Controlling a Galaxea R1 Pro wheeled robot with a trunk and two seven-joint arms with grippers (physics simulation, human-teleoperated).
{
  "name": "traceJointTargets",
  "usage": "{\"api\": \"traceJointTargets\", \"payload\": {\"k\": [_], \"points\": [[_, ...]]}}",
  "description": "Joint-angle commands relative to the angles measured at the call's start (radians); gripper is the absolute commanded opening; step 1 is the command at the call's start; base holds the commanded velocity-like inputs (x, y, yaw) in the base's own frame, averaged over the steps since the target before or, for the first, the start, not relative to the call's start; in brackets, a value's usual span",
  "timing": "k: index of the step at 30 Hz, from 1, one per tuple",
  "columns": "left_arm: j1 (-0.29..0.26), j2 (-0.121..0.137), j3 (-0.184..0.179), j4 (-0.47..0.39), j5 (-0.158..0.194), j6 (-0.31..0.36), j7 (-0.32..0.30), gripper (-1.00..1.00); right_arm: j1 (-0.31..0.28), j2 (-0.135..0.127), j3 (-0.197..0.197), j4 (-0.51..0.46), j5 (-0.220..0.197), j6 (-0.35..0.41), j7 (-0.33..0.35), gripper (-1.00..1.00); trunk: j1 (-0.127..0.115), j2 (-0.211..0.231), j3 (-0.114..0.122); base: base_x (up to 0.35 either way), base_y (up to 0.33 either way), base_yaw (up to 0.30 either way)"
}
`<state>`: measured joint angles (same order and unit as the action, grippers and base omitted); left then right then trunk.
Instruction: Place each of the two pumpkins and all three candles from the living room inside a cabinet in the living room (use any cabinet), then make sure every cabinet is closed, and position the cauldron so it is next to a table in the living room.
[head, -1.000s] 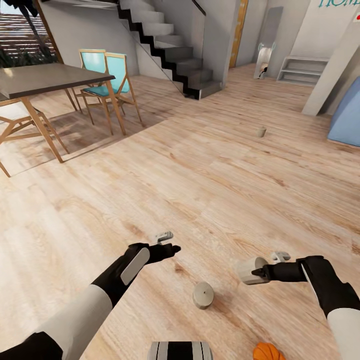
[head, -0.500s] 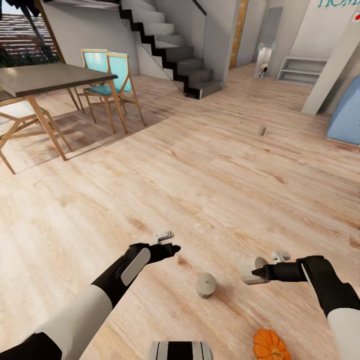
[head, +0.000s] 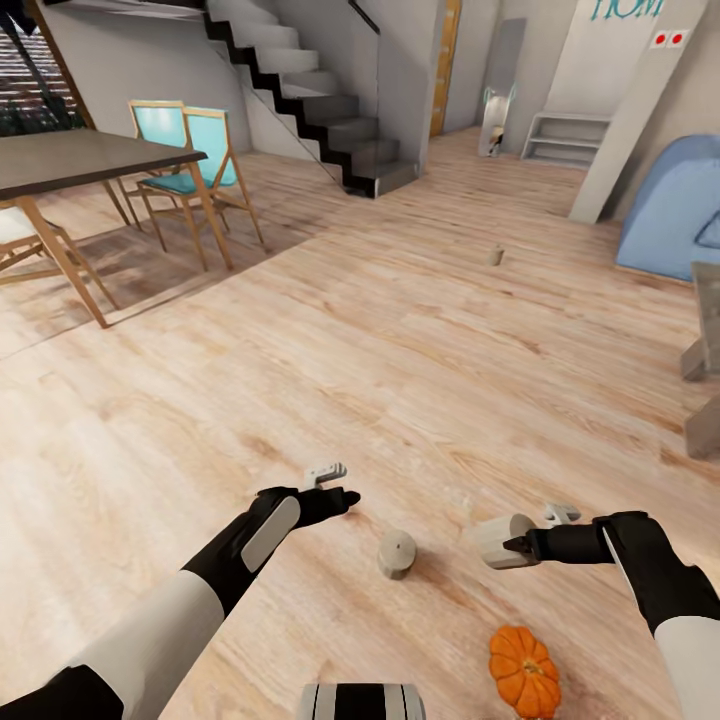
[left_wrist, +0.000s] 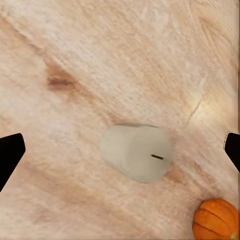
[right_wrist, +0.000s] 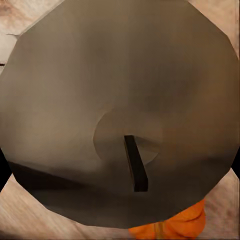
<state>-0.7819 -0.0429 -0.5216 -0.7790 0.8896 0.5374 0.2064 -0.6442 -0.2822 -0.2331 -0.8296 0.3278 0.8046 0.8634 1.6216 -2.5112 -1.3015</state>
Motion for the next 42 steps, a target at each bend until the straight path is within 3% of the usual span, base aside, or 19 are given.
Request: {"api": "traceJointTargets", "payload": {"k": [1,12,14,15,17,20,26,42], "points": [[0.000,0.000,0.000,0.001,0.000,0.000,0.000,1.00,0.000,0.000,0.000,0.000,-0.001,0.001,0.000,-1.00,0.000,0.000,0.001,0.000,0.000,-0.271],[0.000,-0.006,-0.004,0.010,-0.003,0.010,0.014,1.00,0.000,0.000,0.000,0.001,-0.001,0.001,0.000,-1.00,0.000,0.000,0.005,0.000,0.000,-0.218],[0.000,-0.009,-0.022,0.012,-0.003,0.015,0.040,1.00,0.000,0.000,0.000,0.000,-0.001,0.001,0.000,-1.00,0.000,0.000,0.005,0.000,0.000,-0.022],[-0.006,-0.015,-0.062,0.021,-0.002,0.019,0.104,1.00,0.000,0.000,0.000,0.000,-0.001,0.001,0.000,-1.00,0.000,0.000,0.005,0.000,0.000,-0.007],[-0.018,-0.033,-0.091,0.027,-0.001,0.034,0.193,1.00,0.000,0.000,0.000,0.000,-0.001,0.001,0.000,-1.00,0.000,0.000,0.005,0.000,0.000,-0.004],[-0.048,-0.069,-0.109,0.031,0.000,0.202,0.342,1.00,0.000,-0.001,-0.001,-0.023,-0.001,0.001,0.000,-1.00,0.000,0.000,0.005,0.000,0.000,0.000],[-0.064,-0.078,-0.113,0.032,0.001,0.297,0.375,1.00,0.000,0.001,0.000,-0.042,-0.001,0.001,0.000,-1.00,0.000,0.000,0.005,0.000,0.000,0.000],[-0.090,-0.083,-0.115,-0.038,-0.001,0.304,0.377,1.00,0.000,0.004,0.000,-0.043,-0.001,0.001,0.000,-1.00,0.000,0.000,0.007,0.000,0.000,-0.028]]}}
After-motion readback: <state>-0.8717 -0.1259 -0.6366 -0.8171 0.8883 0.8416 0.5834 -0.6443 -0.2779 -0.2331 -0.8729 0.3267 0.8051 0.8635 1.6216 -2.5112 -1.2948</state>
